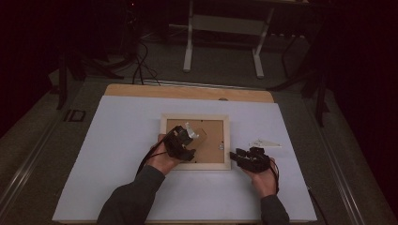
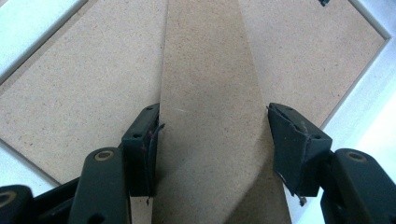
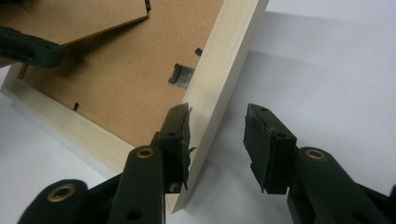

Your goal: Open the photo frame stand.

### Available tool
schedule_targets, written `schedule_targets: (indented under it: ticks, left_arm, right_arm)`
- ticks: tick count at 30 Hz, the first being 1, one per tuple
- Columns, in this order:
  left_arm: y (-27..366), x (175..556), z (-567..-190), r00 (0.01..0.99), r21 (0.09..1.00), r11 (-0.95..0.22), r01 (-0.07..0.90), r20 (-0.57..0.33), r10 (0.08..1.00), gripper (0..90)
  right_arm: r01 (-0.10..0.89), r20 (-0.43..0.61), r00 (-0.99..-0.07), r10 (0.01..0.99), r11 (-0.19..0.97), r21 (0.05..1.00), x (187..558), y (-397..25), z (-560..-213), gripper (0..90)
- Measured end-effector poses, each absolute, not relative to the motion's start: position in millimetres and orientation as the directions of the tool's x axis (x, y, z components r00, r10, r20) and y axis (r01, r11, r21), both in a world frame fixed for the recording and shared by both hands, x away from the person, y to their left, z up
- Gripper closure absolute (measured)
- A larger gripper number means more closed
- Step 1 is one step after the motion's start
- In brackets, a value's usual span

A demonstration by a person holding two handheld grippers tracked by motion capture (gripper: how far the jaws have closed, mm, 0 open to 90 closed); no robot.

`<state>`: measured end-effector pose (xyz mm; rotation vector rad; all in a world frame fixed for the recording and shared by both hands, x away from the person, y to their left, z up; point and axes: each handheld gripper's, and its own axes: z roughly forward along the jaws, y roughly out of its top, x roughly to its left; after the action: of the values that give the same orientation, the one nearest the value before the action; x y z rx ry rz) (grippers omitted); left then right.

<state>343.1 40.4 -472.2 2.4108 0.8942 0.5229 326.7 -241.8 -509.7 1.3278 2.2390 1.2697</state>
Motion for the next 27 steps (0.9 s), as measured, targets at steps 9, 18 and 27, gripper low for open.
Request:
schedule_targets:
  ticks: [9,18,27]
  left_arm:
    - [42.2,337.0,-472.2,0.7,0.596,-0.652,0.47,0.199,0.686,40.5]
    - [42.0,333.2,-472.2,0.699,0.607,-0.657,0.447,0.222,0.68,40.5]
    - [40.8,327.1,-471.9,0.691,0.615,-0.665,0.424,0.255,0.676,40.5]
  right_arm:
    - [0.579,0.198,-0.562,0.803,0.211,0.788,329.4,-241.4,-500.2,60.0]
    - [0.576,0.194,-0.568,0.8,0.218,0.788,339.5,-237.2,-493.9,58.9]
    - [0.58,0.173,-0.566,0.806,0.241,0.778,352.4,-231.7,-484.7,55.8]
